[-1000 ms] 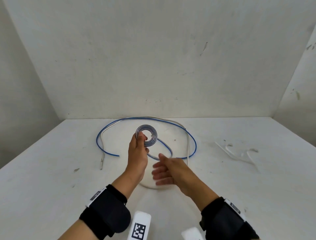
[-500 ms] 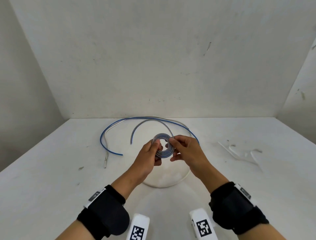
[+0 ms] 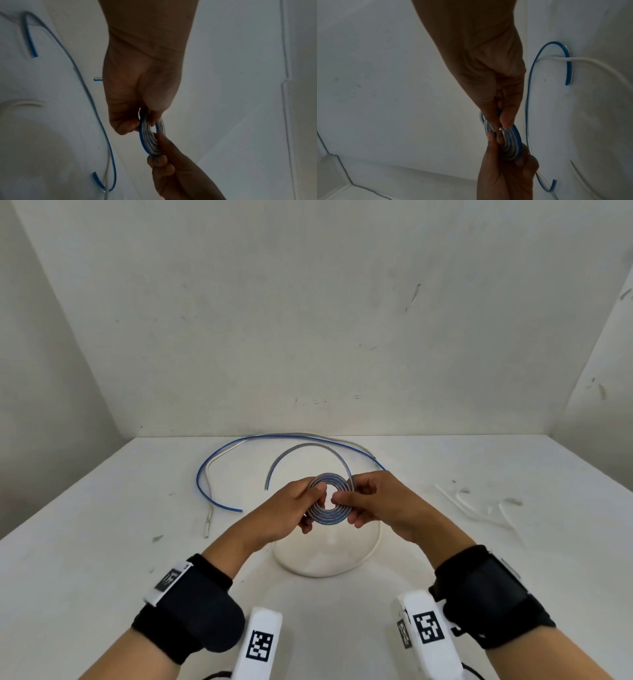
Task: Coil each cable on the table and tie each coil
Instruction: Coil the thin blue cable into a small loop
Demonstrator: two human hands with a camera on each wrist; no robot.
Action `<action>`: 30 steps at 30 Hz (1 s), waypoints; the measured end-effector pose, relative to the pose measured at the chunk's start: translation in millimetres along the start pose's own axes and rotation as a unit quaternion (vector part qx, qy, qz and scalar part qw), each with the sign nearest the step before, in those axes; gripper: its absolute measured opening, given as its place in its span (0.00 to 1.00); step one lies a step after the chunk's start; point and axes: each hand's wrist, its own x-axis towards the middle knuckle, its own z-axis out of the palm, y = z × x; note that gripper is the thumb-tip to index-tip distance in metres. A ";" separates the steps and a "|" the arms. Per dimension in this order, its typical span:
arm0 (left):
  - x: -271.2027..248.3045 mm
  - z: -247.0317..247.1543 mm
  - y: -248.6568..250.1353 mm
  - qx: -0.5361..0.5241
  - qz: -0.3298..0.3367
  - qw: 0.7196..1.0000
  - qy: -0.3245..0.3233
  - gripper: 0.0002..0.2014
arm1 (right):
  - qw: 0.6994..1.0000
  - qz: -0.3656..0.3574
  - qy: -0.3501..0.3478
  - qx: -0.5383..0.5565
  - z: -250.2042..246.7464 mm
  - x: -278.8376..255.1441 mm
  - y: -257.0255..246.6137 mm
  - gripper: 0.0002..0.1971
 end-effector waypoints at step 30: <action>22.5 26.4 -6.4 -0.193 0.093 0.952 0.221 0.18 | 0.975 -0.108 0.157 0.118 14.5 10.8 15.6 0.07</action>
